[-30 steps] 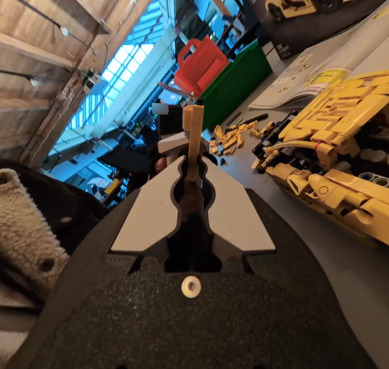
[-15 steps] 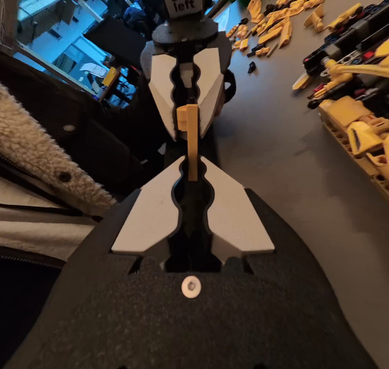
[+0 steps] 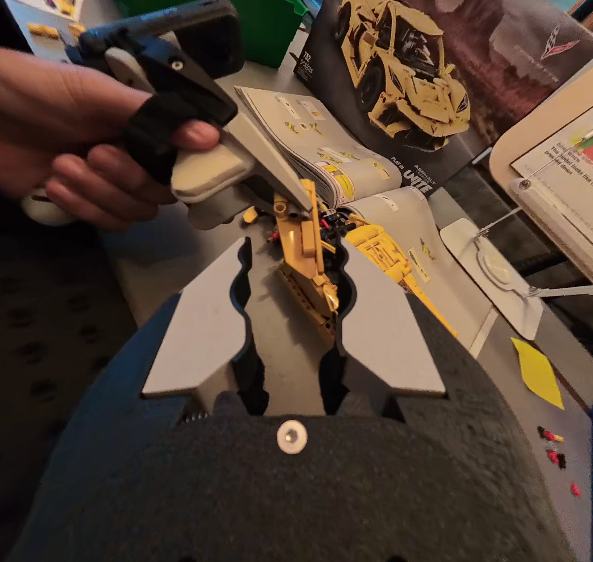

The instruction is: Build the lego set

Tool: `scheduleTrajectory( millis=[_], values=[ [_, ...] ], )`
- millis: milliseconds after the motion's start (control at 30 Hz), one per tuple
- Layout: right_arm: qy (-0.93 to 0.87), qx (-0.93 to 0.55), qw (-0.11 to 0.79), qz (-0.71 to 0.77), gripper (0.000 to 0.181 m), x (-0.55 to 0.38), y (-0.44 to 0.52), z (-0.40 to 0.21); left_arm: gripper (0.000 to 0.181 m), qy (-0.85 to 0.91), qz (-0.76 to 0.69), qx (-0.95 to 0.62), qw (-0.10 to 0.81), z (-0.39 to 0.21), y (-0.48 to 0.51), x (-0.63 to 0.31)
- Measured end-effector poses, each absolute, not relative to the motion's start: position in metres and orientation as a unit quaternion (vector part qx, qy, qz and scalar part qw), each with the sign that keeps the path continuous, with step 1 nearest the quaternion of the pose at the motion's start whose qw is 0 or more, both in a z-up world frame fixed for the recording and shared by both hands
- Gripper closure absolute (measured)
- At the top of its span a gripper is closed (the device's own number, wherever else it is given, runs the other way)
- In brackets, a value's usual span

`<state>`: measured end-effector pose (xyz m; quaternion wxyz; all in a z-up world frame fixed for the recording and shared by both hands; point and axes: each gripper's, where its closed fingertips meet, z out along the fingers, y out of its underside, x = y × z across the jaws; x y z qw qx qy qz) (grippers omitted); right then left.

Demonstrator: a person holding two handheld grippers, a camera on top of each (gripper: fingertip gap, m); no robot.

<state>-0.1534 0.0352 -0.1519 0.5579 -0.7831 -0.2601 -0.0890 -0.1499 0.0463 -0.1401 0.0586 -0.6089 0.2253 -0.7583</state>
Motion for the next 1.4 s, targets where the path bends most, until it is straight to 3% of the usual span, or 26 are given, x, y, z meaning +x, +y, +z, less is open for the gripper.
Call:
scheduleTrajectory(
  millis=[233,1067,1200,1233,1300,1400],
  values=[
    [-0.269,-0.769,0.575,-0.081,0.156,-0.153,0.033,-0.15,0.167,0.246,-0.767,-0.592,0.031,-0.137,0.033,-0.15],
    [-0.267,-0.782,0.561,-0.036,0.156,-0.152,0.032,-0.155,0.167,0.253,-0.763,-0.594,0.036,-0.137,0.029,-0.149],
    [-0.231,-0.785,0.575,0.015,0.154,-0.151,0.035,-0.155,0.166,0.272,-0.742,-0.607,0.082,-0.138,0.034,-0.149],
    [-0.221,-0.781,0.583,0.021,0.146,-0.15,0.035,-0.152,0.166,0.288,-0.724,-0.616,0.117,-0.139,0.039,-0.149],
    [-0.201,-0.774,0.599,0.042,0.135,-0.148,0.033,-0.145,0.166,0.322,-0.677,-0.627,0.211,-0.135,0.052,-0.153],
    [-0.168,-0.758,0.617,0.128,0.136,-0.152,0.03,-0.132,0.167,0.39,-0.531,-0.635,0.402,-0.127,0.08,-0.165]
  ],
)
